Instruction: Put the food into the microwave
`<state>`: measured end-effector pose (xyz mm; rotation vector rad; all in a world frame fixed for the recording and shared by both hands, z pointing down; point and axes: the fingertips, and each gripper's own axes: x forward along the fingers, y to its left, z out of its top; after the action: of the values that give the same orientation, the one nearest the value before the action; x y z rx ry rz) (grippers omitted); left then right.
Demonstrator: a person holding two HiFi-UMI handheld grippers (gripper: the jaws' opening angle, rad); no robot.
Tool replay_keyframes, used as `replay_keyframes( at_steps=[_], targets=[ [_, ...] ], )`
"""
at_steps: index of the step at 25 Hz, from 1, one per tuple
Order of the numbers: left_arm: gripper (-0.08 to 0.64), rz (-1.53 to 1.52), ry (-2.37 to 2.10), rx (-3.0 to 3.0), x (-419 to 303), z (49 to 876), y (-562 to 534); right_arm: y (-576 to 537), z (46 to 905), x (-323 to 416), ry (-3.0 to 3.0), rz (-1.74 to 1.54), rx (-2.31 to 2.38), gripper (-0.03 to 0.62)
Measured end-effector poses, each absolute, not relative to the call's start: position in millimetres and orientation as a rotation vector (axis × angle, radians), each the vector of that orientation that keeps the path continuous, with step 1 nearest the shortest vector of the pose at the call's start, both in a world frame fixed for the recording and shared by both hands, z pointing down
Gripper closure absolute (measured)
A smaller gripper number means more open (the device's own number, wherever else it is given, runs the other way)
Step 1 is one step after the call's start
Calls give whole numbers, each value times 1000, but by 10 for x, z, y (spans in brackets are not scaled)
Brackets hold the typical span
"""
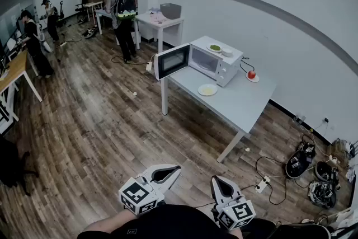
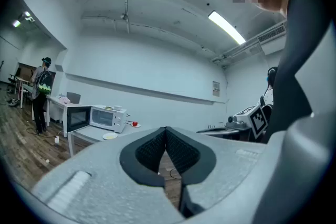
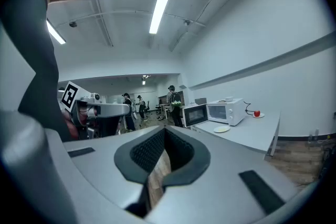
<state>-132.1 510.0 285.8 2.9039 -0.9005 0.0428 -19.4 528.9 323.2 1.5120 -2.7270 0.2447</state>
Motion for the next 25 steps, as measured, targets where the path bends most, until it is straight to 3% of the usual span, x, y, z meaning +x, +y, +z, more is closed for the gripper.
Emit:
replay_keyframes(
  at_steps=[25],
  targets=[
    [552,112,-966,2916,-755,3030,5286,5623,3522,381,-2732,336,1470,578]
  ],
)
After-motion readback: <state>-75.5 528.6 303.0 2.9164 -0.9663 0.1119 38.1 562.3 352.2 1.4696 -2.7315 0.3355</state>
